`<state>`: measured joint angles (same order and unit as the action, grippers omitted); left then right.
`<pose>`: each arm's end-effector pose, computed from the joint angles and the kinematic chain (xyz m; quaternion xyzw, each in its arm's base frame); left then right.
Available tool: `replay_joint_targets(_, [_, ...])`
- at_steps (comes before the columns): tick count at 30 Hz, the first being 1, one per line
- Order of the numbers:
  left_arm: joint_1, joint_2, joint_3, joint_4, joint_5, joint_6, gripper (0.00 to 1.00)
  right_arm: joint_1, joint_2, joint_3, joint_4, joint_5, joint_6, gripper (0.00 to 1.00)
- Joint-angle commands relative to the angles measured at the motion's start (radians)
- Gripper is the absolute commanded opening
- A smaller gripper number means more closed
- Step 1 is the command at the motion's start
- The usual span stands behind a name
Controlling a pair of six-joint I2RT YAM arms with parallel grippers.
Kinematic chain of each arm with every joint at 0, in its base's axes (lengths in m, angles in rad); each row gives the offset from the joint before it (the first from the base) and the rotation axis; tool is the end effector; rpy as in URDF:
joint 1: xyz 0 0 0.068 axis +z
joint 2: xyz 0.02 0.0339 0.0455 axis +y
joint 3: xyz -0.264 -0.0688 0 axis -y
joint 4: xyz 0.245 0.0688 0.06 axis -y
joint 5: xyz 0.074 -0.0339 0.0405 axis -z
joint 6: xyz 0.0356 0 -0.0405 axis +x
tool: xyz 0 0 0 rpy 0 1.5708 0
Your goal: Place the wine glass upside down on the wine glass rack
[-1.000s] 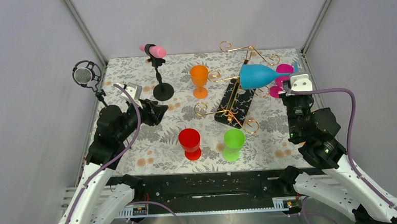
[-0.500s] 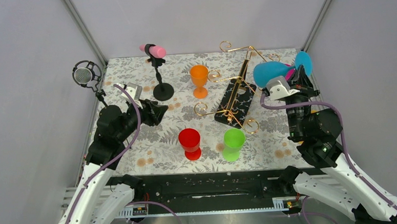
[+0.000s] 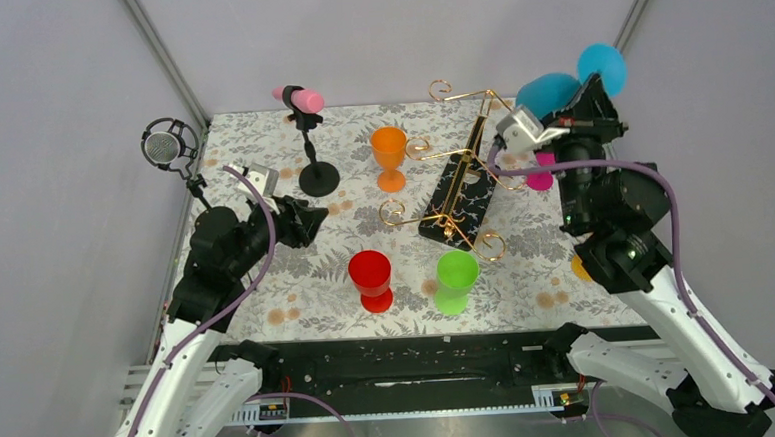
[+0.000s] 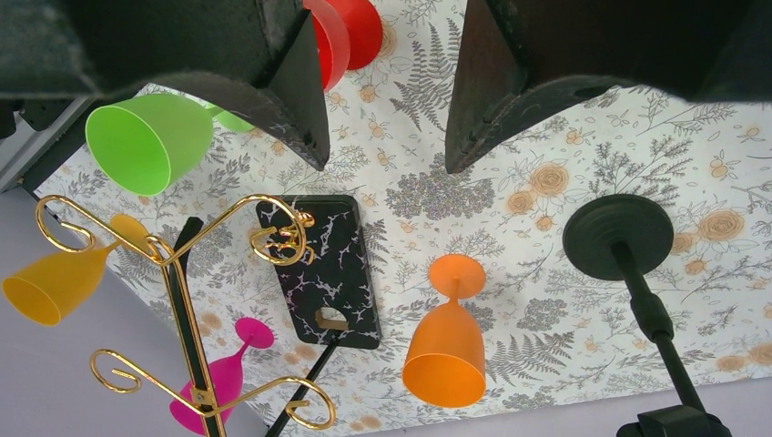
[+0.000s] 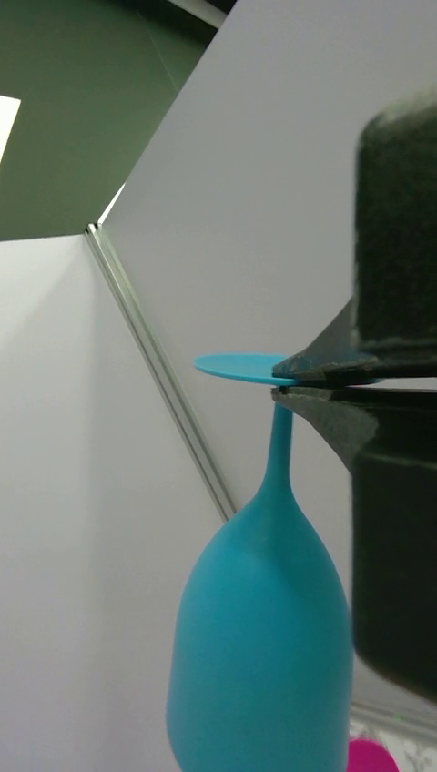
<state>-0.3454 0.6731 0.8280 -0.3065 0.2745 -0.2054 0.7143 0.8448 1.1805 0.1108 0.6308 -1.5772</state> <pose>0.1411 -0.0610 0.3588 0.1415 0.7434 -0.2754 0.5929 0.1263 0.0817 0.4927 -0.3534 0.4481 -0.4866 0.6615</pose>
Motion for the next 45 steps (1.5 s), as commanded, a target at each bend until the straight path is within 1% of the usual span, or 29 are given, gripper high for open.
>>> replay_joint_targets(1, [-0.001, -0.016, -0.001, 0.027, -0.015, 0.014, 0.5, -0.154, 0.096, 0.124, 0.018, -0.11, -0.073, 0.0])
replay_joint_targets(6, [-0.001, -0.021, -0.006, 0.026, -0.027, 0.016, 0.5, -0.29, 0.224, 0.218, 0.018, -0.173, 0.034, 0.0])
replay_joint_targets(9, [-0.001, -0.023, -0.007, 0.024, -0.034, 0.019, 0.5, -0.361, 0.314, 0.257, 0.018, -0.204, 0.053, 0.0])
replay_joint_targets(17, [0.0, -0.024, -0.012, 0.015, -0.056, 0.031, 0.5, -0.457, 0.491, 0.312, 0.084, -0.235, 0.097, 0.0])
replay_joint_targets(22, [0.0, -0.024, -0.011, 0.015, -0.06, 0.032, 0.5, -0.47, 0.567, 0.33, 0.091, -0.275, 0.108, 0.0])
replay_joint_targets(29, [-0.001, -0.025, -0.012, 0.011, -0.069, 0.038, 0.5, -0.47, 0.697, 0.448, 0.062, -0.344, 0.109, 0.0])
replay_joint_targets(33, [-0.001, -0.023, -0.013, 0.009, -0.072, 0.04, 0.5, -0.466, 0.754, 0.481, 0.052, -0.395, 0.112, 0.0])
replay_joint_targets(42, [-0.001, -0.023, -0.011, 0.005, -0.078, 0.044, 0.5, -0.409, 0.857, 0.526, 0.033, -0.45, 0.098, 0.0])
replay_joint_targets(45, [0.0, -0.026, -0.012, 0.002, -0.079, 0.046, 0.5, -0.38, 0.879, 0.536, 0.02, -0.462, 0.069, 0.0])
